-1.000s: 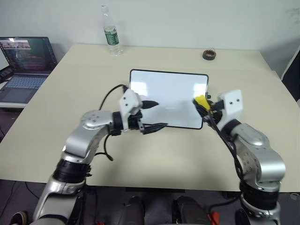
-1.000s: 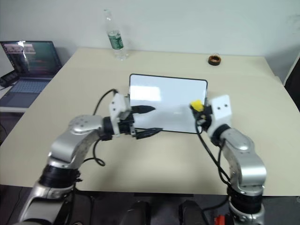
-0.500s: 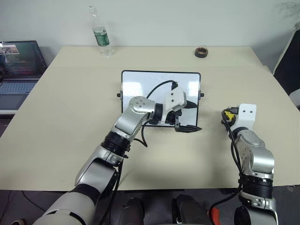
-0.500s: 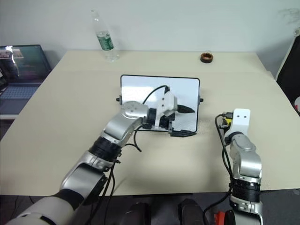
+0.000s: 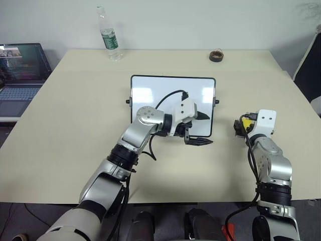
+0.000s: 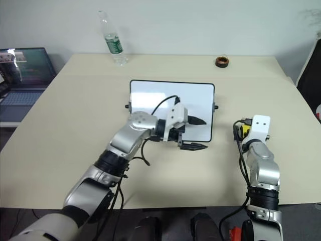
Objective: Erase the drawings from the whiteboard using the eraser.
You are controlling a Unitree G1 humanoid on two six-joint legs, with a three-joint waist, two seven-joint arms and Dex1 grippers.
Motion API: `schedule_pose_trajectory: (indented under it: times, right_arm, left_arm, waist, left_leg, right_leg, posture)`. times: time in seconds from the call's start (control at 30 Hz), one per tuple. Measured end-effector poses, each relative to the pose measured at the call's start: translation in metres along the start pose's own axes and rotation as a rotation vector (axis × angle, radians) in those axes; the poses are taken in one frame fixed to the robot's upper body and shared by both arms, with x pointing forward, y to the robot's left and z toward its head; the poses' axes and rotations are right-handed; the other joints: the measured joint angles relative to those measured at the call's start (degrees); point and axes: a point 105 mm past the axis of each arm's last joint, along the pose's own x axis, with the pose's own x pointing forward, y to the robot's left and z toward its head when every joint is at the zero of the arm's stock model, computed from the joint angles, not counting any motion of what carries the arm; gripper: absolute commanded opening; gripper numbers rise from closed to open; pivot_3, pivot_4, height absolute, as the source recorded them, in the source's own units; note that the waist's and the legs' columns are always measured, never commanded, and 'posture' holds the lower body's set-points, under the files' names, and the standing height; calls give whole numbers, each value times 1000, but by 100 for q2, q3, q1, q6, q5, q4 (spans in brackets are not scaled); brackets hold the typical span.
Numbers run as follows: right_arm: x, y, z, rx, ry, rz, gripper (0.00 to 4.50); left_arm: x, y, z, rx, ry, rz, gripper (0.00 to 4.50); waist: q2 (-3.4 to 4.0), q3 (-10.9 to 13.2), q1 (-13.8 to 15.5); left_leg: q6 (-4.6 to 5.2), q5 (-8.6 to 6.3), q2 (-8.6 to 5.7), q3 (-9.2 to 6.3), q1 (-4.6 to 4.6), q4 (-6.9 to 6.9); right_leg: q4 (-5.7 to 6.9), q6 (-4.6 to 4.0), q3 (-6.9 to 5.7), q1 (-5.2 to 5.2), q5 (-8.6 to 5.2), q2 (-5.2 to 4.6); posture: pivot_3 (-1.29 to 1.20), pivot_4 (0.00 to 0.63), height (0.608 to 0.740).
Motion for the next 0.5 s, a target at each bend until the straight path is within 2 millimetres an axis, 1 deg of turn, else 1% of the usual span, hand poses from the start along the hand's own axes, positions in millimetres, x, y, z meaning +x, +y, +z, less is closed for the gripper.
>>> schedule_pose_trajectory:
  times: [0.1, 0.17, 0.23, 0.27, 0.3, 0.33, 0.4, 0.47, 0.5]
  right_arm:
    - [-3, 1, 12, -1, -45, 24, 4482]
    - [-15, 12, 35, 6, -144, 106, 4482]
    - [-36, 19, 57, -1, -253, 179, 4482]
    - [-44, 19, 62, -5, -288, 190, 4482]
    - [-50, 18, 63, -13, -309, 185, 4482]
    - [-55, 15, 58, -27, -318, 169, 4482]
    - [-62, 2, 33, -80, -283, 112, 4482]
    - [-68, -2, 13, -94, -269, 92, 4482]
    - [-71, -2, 7, -98, -271, 88, 4482]
  left_arm:
    - [-11, 5, 3, -8, -18, 69, 4500]
    - [-37, 5, 4, -59, -65, 185, 4500]
    - [-83, 4, -7, -161, -71, 367, 4500]
    - [-103, 4, -12, -210, -74, 458, 4500]
    - [-120, 1, -16, -252, -79, 545, 4500]
    - [-134, -5, -19, -286, -89, 623, 4500]
    - [-159, -13, -31, -337, -89, 809, 4500]
    - [-179, -18, -46, -368, -58, 984, 4500]
    - [-185, -20, -53, -380, -43, 1045, 4500]
  waist:
    - [1, 0, 3]
    - [14, 3, -50]
    - [16, 2, -116]
    - [15, 2, -105]
    - [15, 2, -85]
    - [15, 2, -47]
    - [14, 2, 65]
    - [13, 1, 154]
    - [13, 2, 171]
  left_leg:
    - [0, 0, 0, -1, 0, 1]
    - [2, -2, 14, 6, 1, -1]
    - [3, -2, 25, -7, -2, -10]
    - [2, -2, 28, -16, -3, -12]
    - [2, -2, 27, -21, -4, -12]
    - [2, -2, 27, -22, -3, -10]
    - [1, -2, 23, -23, 3, 1]
    - [1, -2, 13, -23, 15, 12]
    - [1, -2, 9, -23, 20, 15]
  right_leg:
    - [1, 0, 2, 0, 0, -1]
    - [3, 0, 10, -8, 0, -8]
    - [0, -5, 7, -11, -4, -6]
    - [2, -6, -3, -11, -6, -6]
    - [1, -7, -8, -10, -6, -6]
    - [-1, -6, -8, -6, -7, -10]
    - [-5, -1, -9, 12, -9, -28]
    - [-9, 12, -10, 34, -6, -30]
    - [-9, 16, -10, 42, -5, -31]
  posture:
    - [0, 150, 740]
    - [0, 150, 740]
    - [0, 150, 740]
    - [0, 150, 740]
    - [0, 150, 740]
    - [0, 150, 740]
    - [0, 150, 740]
    - [0, 150, 740]
    - [0, 150, 740]
